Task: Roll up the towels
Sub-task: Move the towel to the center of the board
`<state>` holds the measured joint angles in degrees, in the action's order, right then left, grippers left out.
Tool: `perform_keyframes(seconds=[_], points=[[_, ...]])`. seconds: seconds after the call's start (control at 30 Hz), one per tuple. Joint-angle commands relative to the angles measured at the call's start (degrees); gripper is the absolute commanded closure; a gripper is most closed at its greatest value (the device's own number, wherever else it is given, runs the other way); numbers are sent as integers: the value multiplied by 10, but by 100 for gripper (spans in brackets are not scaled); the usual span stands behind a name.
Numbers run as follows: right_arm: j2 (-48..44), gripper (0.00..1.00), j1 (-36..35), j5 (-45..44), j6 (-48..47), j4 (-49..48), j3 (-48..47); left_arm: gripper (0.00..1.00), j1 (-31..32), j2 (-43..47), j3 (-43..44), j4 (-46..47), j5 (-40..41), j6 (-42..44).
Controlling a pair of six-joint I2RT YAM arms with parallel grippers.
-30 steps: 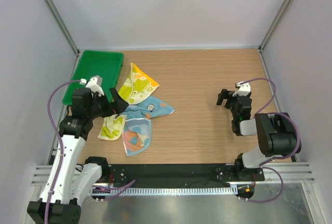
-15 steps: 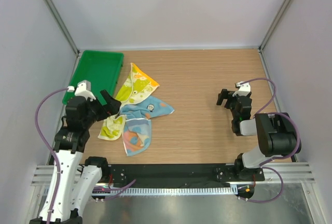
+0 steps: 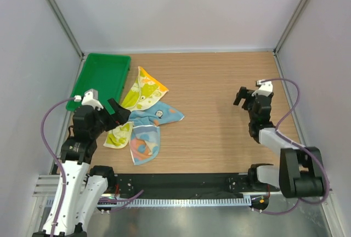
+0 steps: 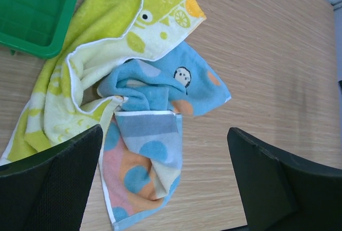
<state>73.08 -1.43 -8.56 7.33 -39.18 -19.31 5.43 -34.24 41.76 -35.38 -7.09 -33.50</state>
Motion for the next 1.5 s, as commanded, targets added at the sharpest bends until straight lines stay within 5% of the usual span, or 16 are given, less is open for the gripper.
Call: perform_keyframes(seconds=[0.0,0.1,0.23,0.37,0.43,0.97,1.47], points=[[-98,0,-18,7,26,213,-114,0,2,-4,6,20,-26,7],[-143,0,-86,32,8,312,-177,0,2,-1,8,16,-17,6],[-169,0,-246,-53,-29,443,-271,0,2,2,5,15,-9,4],[-147,0,-247,-80,142,486,-293,0,2,10,4,14,-12,2],[-110,0,-241,1,142,521,-312,0,2,16,3,15,1,1],[136,0,-270,151,155,490,-404,0,40,-6,3,8,12,4],[369,0,-337,244,225,398,-463,0,115,-5,46,-75,179,-12]])
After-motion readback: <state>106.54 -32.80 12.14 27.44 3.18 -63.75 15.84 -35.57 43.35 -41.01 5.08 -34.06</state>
